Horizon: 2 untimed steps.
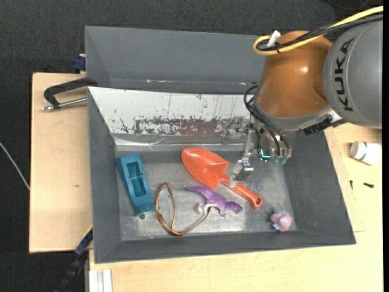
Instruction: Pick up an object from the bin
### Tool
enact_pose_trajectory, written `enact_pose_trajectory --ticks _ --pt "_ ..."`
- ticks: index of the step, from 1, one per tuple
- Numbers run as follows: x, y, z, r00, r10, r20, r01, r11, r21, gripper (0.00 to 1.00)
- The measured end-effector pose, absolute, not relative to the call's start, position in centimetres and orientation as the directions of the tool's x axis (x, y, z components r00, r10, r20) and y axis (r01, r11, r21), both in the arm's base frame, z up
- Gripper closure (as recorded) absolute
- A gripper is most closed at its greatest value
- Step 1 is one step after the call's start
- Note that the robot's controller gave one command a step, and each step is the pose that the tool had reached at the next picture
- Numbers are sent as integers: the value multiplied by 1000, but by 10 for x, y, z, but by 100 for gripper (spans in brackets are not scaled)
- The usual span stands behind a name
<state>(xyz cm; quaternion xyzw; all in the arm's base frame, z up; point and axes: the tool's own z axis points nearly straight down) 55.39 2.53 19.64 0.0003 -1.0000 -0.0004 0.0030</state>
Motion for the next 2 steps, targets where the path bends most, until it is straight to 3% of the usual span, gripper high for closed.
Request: enact_pose_trajectory --ticks 1,2 --pt "556 25 201 -1000 0 -2 0 1000 1 0" --pt "529 21 134 -998 61 -6 61 998 2 0"
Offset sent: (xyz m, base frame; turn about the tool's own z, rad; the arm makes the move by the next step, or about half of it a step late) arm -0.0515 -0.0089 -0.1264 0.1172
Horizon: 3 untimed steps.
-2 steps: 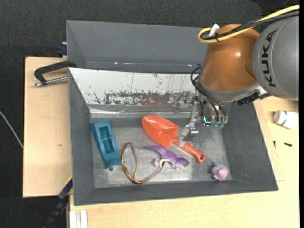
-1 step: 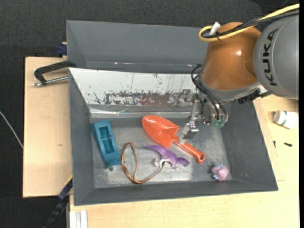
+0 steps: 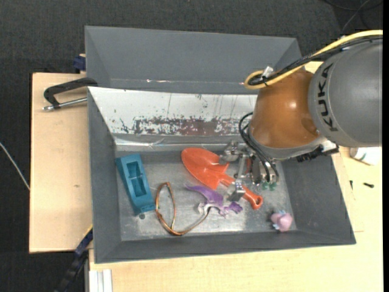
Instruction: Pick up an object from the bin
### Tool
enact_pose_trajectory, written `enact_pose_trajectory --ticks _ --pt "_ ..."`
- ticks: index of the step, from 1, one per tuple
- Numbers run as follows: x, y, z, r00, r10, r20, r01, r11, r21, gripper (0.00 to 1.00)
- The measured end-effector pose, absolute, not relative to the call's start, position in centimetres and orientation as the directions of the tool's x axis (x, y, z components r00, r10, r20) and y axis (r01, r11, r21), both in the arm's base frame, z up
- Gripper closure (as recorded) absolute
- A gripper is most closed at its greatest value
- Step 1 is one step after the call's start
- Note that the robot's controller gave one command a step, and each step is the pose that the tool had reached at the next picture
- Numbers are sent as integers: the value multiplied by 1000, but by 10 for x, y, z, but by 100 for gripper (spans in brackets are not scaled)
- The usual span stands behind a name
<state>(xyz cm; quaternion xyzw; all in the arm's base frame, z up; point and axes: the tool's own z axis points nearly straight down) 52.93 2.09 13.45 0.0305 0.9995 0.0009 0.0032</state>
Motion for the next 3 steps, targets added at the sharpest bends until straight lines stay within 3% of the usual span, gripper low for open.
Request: enact_pose_trajectory --ticks 1,2,3 --pt "523 12 114 -986 166 2 166 986 1 0" --pt "576 35 113 -949 316 -4 316 949 3 0" --pt "572 46 73 -907 422 -10 422 907 5 0"
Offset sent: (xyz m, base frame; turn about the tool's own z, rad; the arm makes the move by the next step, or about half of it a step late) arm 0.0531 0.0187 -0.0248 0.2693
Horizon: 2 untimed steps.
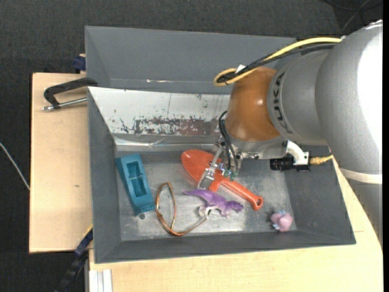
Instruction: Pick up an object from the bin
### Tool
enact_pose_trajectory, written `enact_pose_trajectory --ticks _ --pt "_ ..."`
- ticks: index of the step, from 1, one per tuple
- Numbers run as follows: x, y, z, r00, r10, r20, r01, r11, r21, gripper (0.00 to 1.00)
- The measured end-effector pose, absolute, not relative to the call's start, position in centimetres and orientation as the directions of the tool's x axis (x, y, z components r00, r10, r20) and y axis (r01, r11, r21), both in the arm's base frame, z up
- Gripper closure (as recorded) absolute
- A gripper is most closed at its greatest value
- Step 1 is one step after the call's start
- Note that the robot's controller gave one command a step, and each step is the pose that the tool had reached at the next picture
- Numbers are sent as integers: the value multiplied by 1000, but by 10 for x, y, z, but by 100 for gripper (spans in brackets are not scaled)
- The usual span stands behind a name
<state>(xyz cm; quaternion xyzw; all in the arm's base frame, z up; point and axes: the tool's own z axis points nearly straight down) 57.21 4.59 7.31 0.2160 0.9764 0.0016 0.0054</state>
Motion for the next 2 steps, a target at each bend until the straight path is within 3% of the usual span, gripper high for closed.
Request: enact_pose_trajectory --ticks 1,2 --pt "576 44 81 -908 419 -5 419 908 3 100" --pt "576 44 81 -908 419 -5 419 908 3 100"
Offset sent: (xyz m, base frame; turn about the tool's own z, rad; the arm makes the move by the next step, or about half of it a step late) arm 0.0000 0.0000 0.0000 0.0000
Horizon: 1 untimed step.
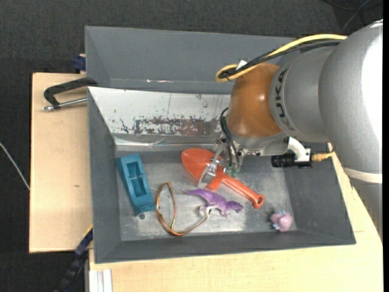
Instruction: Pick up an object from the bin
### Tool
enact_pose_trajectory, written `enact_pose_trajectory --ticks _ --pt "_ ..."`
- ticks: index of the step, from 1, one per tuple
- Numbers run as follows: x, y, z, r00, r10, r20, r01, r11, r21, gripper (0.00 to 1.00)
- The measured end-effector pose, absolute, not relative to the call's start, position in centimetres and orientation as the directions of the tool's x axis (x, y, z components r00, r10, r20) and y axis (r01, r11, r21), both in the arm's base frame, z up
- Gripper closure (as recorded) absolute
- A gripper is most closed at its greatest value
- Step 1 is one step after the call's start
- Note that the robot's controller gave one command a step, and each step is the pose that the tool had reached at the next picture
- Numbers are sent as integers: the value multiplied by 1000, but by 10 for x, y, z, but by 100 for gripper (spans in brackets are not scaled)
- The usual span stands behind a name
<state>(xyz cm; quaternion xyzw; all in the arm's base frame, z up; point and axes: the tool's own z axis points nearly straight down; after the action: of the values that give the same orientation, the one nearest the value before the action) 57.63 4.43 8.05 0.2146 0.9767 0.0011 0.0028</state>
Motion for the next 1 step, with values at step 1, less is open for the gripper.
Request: enact_pose_trajectory --ticks 1 --pt "575 44 84 -908 419 -1 419 908 1 100"
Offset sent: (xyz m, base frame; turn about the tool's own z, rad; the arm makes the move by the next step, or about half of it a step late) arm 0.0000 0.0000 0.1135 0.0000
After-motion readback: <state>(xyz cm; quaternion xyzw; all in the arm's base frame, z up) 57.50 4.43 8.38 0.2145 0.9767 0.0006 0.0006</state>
